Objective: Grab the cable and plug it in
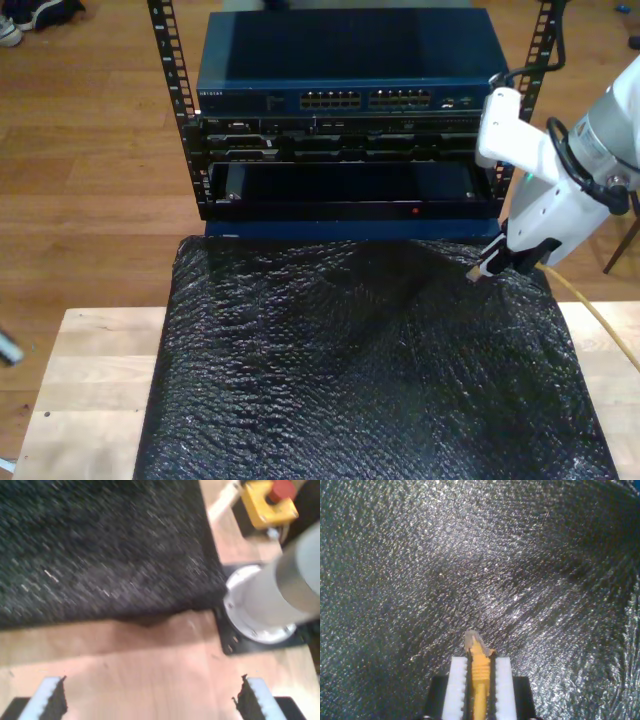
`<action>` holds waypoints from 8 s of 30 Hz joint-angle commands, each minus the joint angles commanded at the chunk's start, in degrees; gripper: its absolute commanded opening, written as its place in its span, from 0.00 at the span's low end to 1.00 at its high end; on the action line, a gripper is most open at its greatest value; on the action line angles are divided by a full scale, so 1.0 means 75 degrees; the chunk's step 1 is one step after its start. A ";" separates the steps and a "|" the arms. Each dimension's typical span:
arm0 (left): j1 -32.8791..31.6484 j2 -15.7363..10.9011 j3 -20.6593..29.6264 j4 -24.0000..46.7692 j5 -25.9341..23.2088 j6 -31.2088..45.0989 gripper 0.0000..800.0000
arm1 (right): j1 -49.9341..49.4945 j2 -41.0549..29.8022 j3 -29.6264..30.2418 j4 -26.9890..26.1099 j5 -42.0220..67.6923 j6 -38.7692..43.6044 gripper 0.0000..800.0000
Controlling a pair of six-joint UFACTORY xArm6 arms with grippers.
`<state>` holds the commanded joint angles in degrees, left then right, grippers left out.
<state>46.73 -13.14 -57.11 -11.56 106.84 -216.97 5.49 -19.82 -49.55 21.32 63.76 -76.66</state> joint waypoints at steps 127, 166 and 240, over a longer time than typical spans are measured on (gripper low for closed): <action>0.4595 -0.1852 0.6611 0.2251 -0.5837 0.4548 1.00 | 0.1160 0.0211 0.2661 -0.3458 -1.0303 -0.0129 0.00; 0.4595 -0.1852 0.6611 0.2251 -0.5837 0.4548 1.00 | 0.0879 0.2872 0.1653 -0.3575 -1.3820 -0.0375 0.00; 0.4595 -0.1852 0.6611 0.2251 -0.5837 0.4548 1.00 | 0.2438 0.6599 -0.0715 0.0469 -1.7536 -0.3294 0.00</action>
<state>81.19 -27.03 -7.53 5.32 63.05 -182.86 23.78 29.67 -54.91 24.84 -67.76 -101.36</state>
